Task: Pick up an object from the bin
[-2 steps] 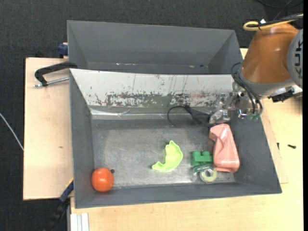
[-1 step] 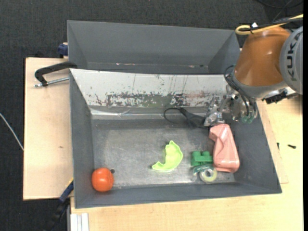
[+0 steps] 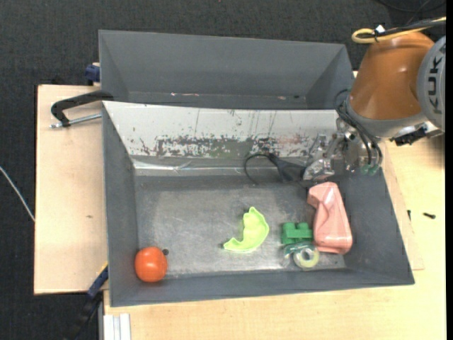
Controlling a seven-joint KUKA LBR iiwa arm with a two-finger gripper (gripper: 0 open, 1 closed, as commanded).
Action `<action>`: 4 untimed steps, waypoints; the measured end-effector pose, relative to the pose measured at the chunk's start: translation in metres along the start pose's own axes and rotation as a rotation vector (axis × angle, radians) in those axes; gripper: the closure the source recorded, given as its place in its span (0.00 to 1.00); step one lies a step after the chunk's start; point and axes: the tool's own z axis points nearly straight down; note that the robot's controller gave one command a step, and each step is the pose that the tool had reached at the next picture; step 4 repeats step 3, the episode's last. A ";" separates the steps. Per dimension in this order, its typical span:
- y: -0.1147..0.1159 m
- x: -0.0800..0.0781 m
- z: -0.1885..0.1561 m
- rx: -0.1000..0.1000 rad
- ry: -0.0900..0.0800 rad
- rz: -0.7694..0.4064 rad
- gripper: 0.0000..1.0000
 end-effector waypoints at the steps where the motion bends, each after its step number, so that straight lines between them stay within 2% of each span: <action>1: -0.001 -0.001 -0.002 0.001 0.000 0.003 1.00; 2: 0.002 0.002 -0.003 -0.001 0.006 0.009 1.00; 3: 0.001 0.003 -0.052 0.000 -0.001 -0.043 1.00; 4: 0.001 0.003 -0.052 0.000 -0.001 -0.043 1.00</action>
Offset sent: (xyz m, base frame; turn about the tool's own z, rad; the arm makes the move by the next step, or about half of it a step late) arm -0.0005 -0.0001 0.0325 -0.0176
